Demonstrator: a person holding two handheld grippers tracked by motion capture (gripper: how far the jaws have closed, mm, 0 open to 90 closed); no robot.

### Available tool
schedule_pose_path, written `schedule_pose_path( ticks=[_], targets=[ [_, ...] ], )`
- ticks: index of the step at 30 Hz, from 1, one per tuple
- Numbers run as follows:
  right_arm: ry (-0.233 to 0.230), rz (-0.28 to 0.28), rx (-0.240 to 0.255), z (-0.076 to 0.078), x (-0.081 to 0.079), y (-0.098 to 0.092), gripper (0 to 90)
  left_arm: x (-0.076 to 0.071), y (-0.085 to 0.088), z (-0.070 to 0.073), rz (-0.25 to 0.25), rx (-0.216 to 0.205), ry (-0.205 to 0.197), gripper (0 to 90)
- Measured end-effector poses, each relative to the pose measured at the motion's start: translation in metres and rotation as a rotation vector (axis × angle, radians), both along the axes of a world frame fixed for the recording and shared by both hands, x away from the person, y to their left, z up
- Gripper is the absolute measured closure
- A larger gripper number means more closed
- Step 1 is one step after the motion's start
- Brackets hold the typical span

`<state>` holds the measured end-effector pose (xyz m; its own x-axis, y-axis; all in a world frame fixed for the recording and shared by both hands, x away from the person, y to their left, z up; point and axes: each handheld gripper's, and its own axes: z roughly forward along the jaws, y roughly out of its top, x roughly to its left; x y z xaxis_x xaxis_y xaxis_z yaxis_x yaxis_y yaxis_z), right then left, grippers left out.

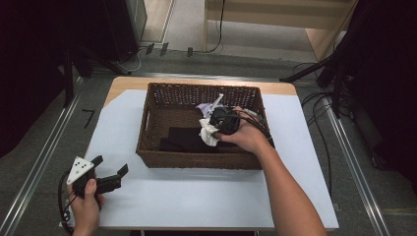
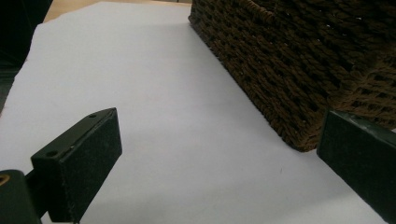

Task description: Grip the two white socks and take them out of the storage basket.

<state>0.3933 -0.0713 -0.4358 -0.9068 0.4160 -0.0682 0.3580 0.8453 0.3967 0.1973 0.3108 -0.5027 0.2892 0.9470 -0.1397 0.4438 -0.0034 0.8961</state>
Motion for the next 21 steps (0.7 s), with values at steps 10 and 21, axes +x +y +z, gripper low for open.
schedule_pose_path(
  ticks=[10,21],
  targets=[
    [-0.020,-0.009,-0.017,0.022,-0.003,-0.011,72.4,0.000,0.000,0.000,0.001,0.000,0.001,1.0],
    [-0.038,-0.061,-0.029,0.028,-0.004,-0.040,72.2,0.000,0.000,0.000,0.000,0.002,0.000,1.0]
  ],
)
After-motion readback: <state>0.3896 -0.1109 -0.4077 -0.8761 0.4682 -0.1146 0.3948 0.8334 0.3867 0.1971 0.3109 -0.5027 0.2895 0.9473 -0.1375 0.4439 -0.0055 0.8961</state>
